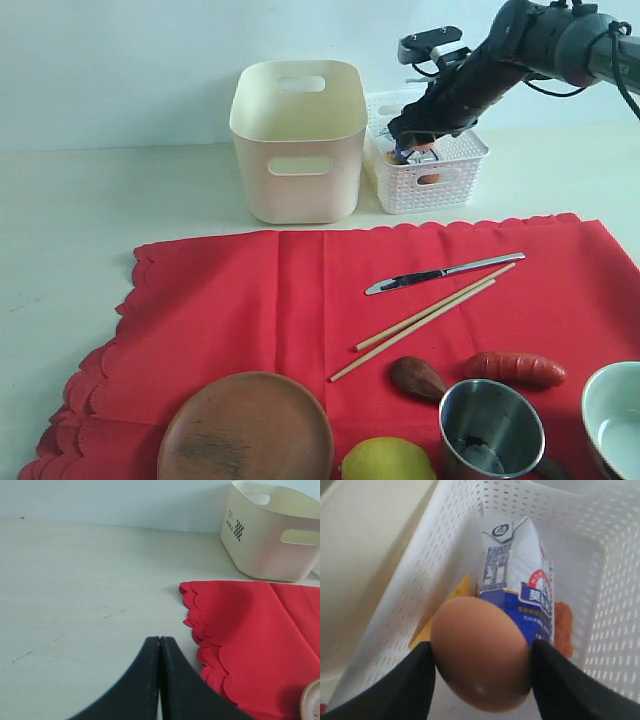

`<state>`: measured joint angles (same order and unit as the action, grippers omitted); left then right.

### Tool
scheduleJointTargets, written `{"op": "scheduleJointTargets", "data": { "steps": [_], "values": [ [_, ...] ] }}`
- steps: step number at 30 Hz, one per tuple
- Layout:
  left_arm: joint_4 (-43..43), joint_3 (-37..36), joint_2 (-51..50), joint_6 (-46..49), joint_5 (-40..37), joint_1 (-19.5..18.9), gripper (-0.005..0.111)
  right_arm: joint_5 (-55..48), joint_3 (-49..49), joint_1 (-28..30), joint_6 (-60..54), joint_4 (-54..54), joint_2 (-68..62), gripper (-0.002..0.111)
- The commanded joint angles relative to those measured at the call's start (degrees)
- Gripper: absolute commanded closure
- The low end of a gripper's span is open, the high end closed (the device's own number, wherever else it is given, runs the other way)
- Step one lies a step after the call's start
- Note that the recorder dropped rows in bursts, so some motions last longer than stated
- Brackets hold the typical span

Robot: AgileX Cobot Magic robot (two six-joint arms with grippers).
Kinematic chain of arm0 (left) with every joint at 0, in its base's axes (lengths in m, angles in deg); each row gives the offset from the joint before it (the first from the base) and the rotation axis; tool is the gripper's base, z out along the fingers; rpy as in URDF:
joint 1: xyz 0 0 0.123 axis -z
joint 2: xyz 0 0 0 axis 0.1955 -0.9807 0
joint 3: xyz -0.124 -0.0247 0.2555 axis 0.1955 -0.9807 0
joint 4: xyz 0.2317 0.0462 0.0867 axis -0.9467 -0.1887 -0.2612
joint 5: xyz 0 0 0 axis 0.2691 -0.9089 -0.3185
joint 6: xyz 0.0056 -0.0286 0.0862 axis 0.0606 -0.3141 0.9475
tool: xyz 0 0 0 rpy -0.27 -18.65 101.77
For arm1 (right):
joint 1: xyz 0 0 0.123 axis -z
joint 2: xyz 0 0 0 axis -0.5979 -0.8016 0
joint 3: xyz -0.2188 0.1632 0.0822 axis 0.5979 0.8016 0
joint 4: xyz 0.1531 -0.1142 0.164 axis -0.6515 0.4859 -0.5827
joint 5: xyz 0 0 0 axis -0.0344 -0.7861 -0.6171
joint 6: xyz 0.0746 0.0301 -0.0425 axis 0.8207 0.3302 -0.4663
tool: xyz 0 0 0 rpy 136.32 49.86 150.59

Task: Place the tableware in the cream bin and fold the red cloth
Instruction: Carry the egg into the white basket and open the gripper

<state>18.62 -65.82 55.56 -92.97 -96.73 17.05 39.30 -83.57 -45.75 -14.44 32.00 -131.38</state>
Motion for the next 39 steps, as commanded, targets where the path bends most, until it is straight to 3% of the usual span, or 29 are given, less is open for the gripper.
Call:
{"op": "scheduleJointTargets", "data": {
  "steps": [1, 5, 14, 24, 39],
  "values": [
    [-0.1, -0.2, 0.3, -0.1, 0.4, -0.2, 0.107, -2.4, -0.8, 0.3, -4.4, -0.3, -0.1, 0.108],
    [-0.1, -0.2, 0.3, -0.1, 0.4, -0.2, 0.107, -3.9, -0.8, 0.3, -4.9, -0.3, -0.4, 0.105],
    [-0.1, -0.2, 0.3, 0.0, 0.4, -0.2, 0.107, -4.6, -0.8, 0.3, -4.8, -0.3, -0.4, 0.069],
    [-0.1, -0.2, 0.3, -0.1, 0.4, -0.2, 0.107, -5.6, -0.8, 0.3, -2.0, -0.3, -0.3, 0.046],
    [-0.1, -0.2, 0.3, 0.0, 0.4, -0.2, 0.107, -8.8, -0.8, 0.3, 0.7, -0.3, 4.1, 0.041]
  ]
}}
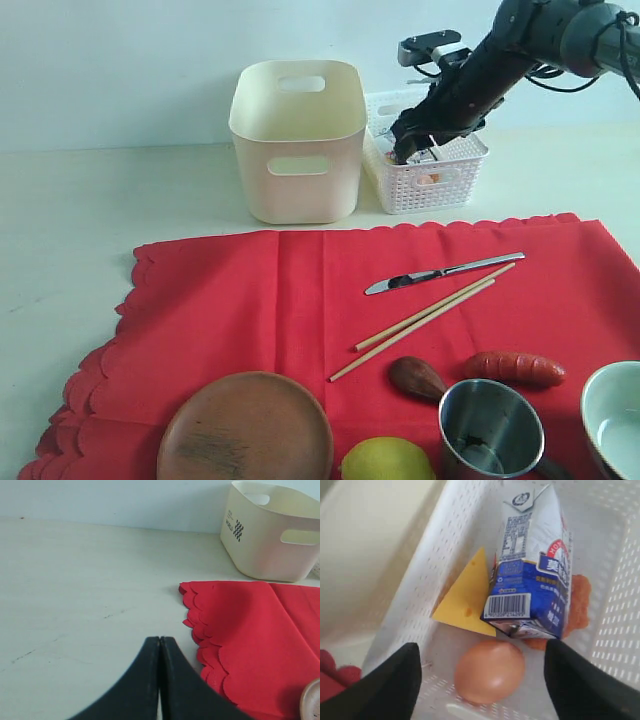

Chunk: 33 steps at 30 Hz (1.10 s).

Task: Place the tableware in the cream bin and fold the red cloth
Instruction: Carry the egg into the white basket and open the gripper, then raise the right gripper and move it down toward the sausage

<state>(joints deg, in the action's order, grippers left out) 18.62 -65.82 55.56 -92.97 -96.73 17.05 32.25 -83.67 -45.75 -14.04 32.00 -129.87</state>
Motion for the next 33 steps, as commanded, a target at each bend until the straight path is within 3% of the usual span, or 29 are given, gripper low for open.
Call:
{"op": "scheduleJointTargets", "data": {
  "steps": [1, 19, 33],
  "values": [
    [-0.1, -0.2, 0.3, 0.0, 0.4, -0.2, 0.107, -2.5, -0.7, 0.3, 0.3, -0.3, 3.0, 0.041],
    [-0.1, -0.2, 0.3, 0.0, 0.4, -0.2, 0.107, -18.1, -0.7, 0.3, 5.2, 0.9, 9.4, 0.044],
    [-0.1, -0.2, 0.3, -0.1, 0.4, -0.2, 0.107, -18.1, 4.0, 0.3, 7.8, 2.3, 13.0, 0.044]
  ]
}}
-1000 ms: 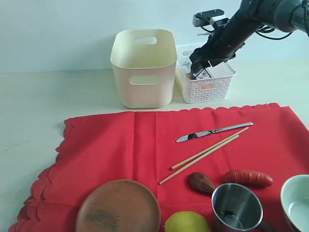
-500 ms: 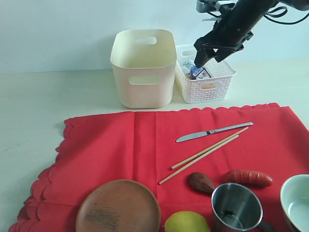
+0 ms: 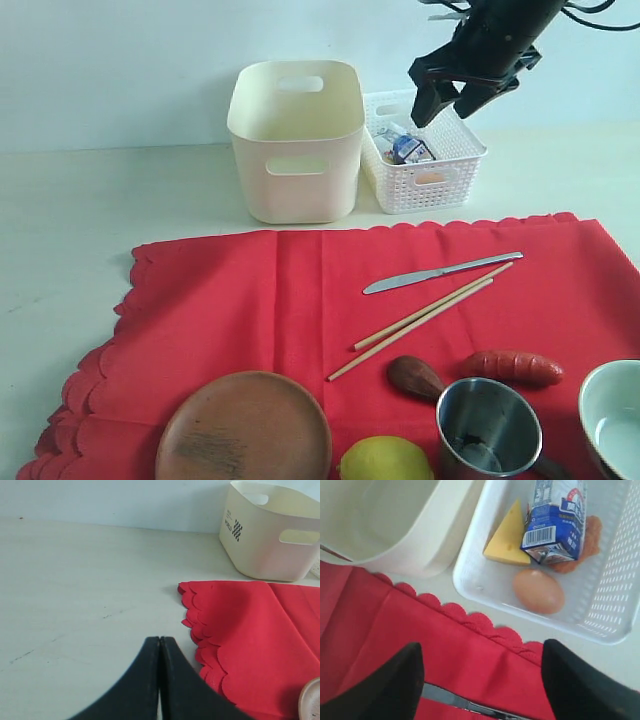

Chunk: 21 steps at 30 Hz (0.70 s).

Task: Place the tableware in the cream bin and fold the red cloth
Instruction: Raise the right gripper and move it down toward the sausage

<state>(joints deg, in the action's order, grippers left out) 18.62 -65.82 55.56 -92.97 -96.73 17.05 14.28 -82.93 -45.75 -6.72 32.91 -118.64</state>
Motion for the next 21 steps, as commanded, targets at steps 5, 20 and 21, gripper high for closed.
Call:
{"op": "scheduleJointTargets", "data": {
  "steps": [5, 20, 21],
  "values": [
    [-0.1, -0.2, 0.3, -0.1, 0.4, -0.2, 0.107, 0.8, 11.6, 0.3, 0.5, 4.8, 5.4, 0.046],
    [-0.1, -0.2, 0.3, -0.1, 0.4, -0.2, 0.107, 11.5, 33.8, 0.3, -12.1, 4.9, 15.6, 0.046],
    [-0.1, -0.2, 0.3, -0.1, 0.4, -0.2, 0.107, 11.4, 34.5, 0.3, -13.6, 4.4, 15.6, 0.046]
  ]
}}
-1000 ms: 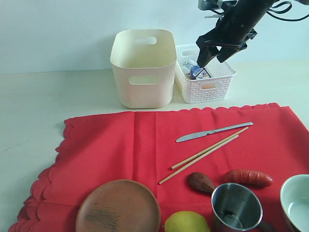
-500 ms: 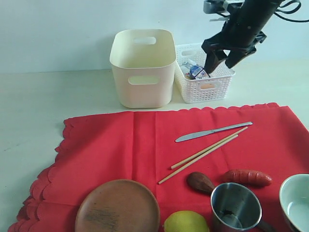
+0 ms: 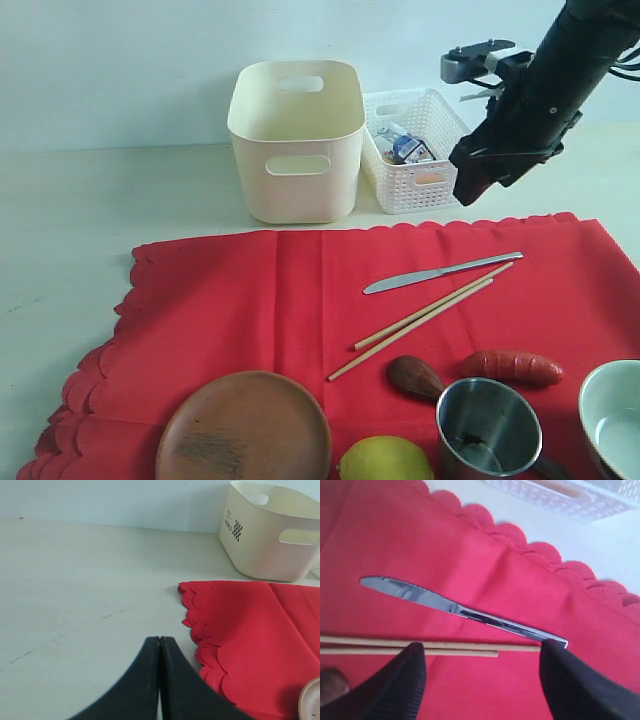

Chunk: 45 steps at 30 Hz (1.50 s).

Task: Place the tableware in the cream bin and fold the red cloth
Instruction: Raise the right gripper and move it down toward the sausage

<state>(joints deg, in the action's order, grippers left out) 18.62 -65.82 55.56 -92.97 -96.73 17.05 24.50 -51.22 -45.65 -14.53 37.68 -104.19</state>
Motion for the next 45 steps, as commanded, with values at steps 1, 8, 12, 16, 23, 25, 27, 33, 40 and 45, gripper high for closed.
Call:
{"op": "scheduleJointTargets", "data": {
  "steps": [1, 8, 12, 16, 23, 25, 27, 33, 40, 45],
  "values": [
    [-0.1, -0.2, 0.3, -0.1, 0.4, -0.2, 0.107, 1.2, 3.4, 0.2, -7.0, -0.9, 1.2, 0.046],
    [-0.1, -0.2, 0.3, -0.1, 0.4, -0.2, 0.107, 1.6, 8.1, 0.2, -24.4, -9.0, 1.2, 0.046],
    [-0.1, -0.2, 0.3, -0.1, 0.4, -0.2, 0.107, 1.8, 9.5, 0.2, -34.7, -12.1, 1.2, 0.046],
    [-0.1, -0.2, 0.3, -0.1, 0.4, -0.2, 0.107, -1.8, 9.9, 0.2, -47.4, -12.0, 0.6, 0.046],
    [-0.1, -0.2, 0.3, -0.1, 0.4, -0.2, 0.107, -3.2, 9.9, 0.2, -57.4, -7.8, -1.6, 0.046],
    [-0.1, -0.2, 0.3, -0.1, 0.4, -0.2, 0.107, -3.0, 9.9, 0.2, -59.1, -4.7, -2.5, 0.046],
    [-0.1, -0.2, 0.3, -0.1, 0.4, -0.2, 0.107, -2.3, 9.9, 0.2, -60.4, -1.5, -3.3, 0.046],
    [-0.1, -0.2, 0.3, 0.0, 0.4, -0.2, 0.107, 1.0, 9.9, 0.2, -63.9, 3.4, -5.8, 0.046],
    [-0.1, -0.2, 0.3, -0.1, 0.4, -0.2, 0.107, 4.3, 9.9, -1.1, -69.6, 3.1, -7.7, 0.056],
    [-0.1, -0.2, 0.3, -0.1, 0.4, -0.2, 0.107, 7.3, 9.9, -3.0, -70.4, 2.7, -7.7, 0.062]
  ]
}}
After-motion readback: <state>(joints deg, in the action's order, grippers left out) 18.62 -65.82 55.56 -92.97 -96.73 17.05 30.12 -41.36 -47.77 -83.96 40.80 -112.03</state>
